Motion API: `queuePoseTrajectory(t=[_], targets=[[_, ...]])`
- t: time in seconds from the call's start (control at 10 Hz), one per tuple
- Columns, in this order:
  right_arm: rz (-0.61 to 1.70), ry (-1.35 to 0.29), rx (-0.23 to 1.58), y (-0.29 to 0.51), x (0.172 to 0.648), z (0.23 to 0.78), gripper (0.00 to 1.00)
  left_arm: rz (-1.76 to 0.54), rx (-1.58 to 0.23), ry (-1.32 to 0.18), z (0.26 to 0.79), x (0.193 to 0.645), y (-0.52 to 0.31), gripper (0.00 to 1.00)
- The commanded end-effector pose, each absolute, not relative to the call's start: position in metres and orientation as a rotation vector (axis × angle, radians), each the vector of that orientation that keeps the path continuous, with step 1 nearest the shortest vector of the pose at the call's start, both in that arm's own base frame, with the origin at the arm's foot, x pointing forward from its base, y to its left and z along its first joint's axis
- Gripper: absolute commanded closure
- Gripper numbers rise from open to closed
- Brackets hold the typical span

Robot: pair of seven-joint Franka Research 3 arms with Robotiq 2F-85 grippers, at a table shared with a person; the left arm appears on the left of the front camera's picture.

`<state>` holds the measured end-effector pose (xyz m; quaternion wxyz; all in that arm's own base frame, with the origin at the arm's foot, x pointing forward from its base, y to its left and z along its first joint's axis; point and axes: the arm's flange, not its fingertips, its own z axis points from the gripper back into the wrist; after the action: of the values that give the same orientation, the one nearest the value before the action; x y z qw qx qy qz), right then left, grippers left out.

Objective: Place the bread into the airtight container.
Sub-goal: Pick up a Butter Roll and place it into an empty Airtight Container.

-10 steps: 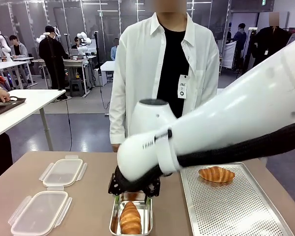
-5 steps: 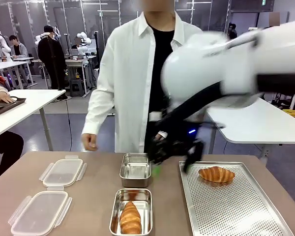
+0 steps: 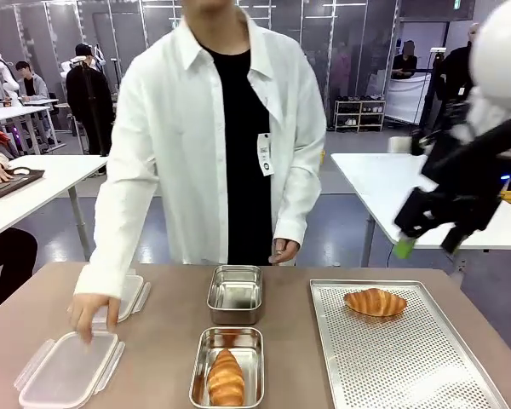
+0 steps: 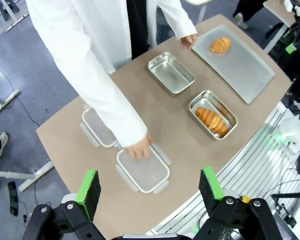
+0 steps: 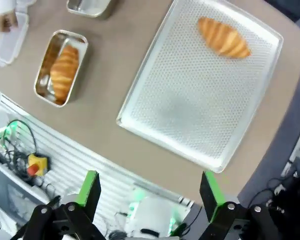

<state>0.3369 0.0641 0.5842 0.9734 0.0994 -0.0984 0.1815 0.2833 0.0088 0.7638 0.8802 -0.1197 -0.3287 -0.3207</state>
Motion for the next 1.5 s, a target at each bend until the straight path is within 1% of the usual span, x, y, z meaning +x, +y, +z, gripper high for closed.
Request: queuePoseTrajectory(t=[0.0, 0.1, 0.2, 0.3, 0.5, 0.6, 1.0, 1.2, 1.3, 1.4], targets=[[0.58, -0.309, 0.329, 0.048, 0.361, 0.548, 0.0, -0.686, -0.24, -0.684, 0.764, 0.283, 0.009, 0.0], [0.598, -0.312, 0.3, 0.042, 0.381, 0.527, 0.0, -0.686, -0.24, -0.684, 0.764, 0.283, 0.009, 0.0], [0.616, -0.271, 0.298, 0.032, 0.403, 0.507, 0.0, -0.686, -0.24, -0.684, 0.764, 0.283, 0.009, 0.0], [0.624, -0.255, 0.322, 0.028, 0.419, 0.492, 0.0, -0.686, -0.24, -0.684, 0.764, 0.283, 0.009, 0.0], [0.652, -0.18, 0.409, 0.047, 0.446, 0.45, 0.0, -0.686, -0.24, -0.684, 0.764, 0.283, 0.009, 0.0], [0.668, -0.137, 0.414, 0.052, 0.451, 0.439, 0.0, -0.686, -0.24, -0.684, 0.764, 0.283, 0.009, 0.0], [0.613, -0.153, 0.454, 0.024, 0.446, 0.455, 0.0, -0.686, -0.24, -0.684, 0.764, 0.283, 0.009, 0.0], [0.49, -0.224, 0.646, -0.039, 0.436, 0.472, 0.0, -0.686, -0.24, -0.684, 0.764, 0.283, 0.009, 0.0], [0.391, -0.277, 0.773, -0.082, 0.426, 0.477, 0.0, -0.686, -0.24, -0.684, 0.764, 0.283, 0.009, 0.0], [0.3, -0.341, 0.861, -0.126, 0.41, 0.478, 0.0, -0.686, -0.24, -0.684, 0.764, 0.283, 0.009, 0.0]])
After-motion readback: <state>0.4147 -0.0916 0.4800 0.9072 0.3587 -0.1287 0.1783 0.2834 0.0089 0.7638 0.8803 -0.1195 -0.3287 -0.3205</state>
